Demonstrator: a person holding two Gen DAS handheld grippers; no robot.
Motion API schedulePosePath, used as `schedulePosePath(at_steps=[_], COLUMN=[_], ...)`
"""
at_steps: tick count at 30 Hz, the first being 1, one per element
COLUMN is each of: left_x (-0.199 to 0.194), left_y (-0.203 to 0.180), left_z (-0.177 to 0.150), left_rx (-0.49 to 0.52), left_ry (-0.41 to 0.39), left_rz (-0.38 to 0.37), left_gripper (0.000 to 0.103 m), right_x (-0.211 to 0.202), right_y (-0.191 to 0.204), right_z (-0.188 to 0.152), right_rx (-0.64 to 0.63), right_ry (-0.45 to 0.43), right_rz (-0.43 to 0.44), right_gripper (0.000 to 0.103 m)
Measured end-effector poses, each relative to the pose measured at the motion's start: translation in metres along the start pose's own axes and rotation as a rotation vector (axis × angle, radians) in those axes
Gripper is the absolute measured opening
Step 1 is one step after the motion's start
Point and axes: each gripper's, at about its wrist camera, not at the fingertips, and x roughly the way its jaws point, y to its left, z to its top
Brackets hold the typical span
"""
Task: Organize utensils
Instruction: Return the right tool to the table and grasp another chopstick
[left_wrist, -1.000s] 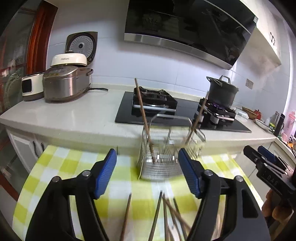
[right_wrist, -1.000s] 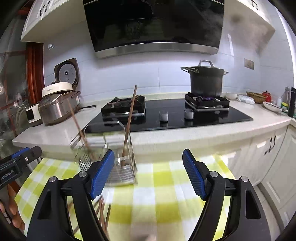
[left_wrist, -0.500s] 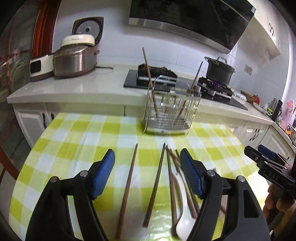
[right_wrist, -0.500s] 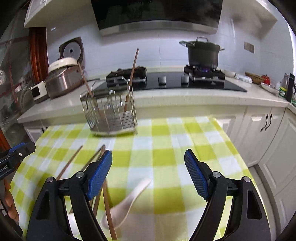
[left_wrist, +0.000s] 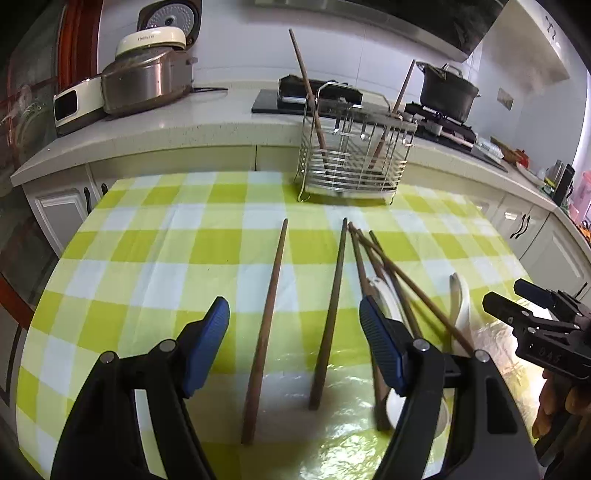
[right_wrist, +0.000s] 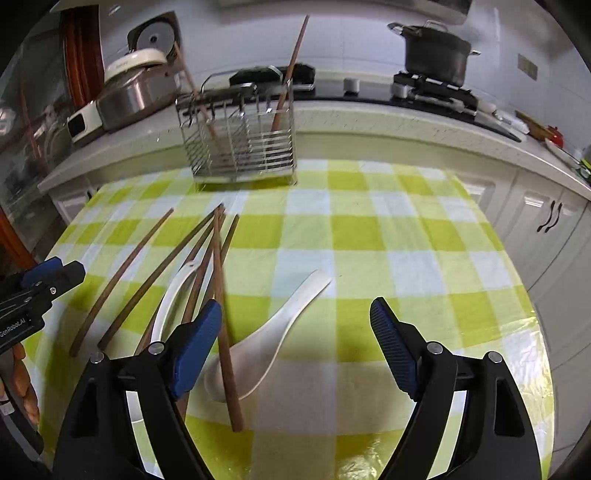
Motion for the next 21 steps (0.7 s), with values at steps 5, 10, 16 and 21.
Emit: schedulePosePath(at_steps=[5, 10, 16, 21], left_x=[0.014, 0.028, 0.045, 0.063], left_y=[0.001, 0.003, 0.008, 0.009], left_z=[0.001, 0.005, 0.011, 0.014], left_rx=[0.019, 0.019, 0.029, 0.052], left_ry=[0.045, 0.079, 0.108, 0.144], left_rz=[0.016, 0.026, 0.044, 0.037], left_gripper=[0.070, 0.064, 0.055, 0.043], right_x=[0.009, 0.019, 0.035, 0.044], right_y=[0.008, 0.014, 0.026, 0.030], right_z=[0.004, 0.014, 0.022, 0.025], right_rx=[-0.035, -0.053, -0.081, -0.090], right_ry=[0.047, 0.061, 0.093, 0.105], right_rz=[0.008, 0.008, 0.032, 0.033], right_gripper=[0.077, 0.077, 0.076, 0.076])
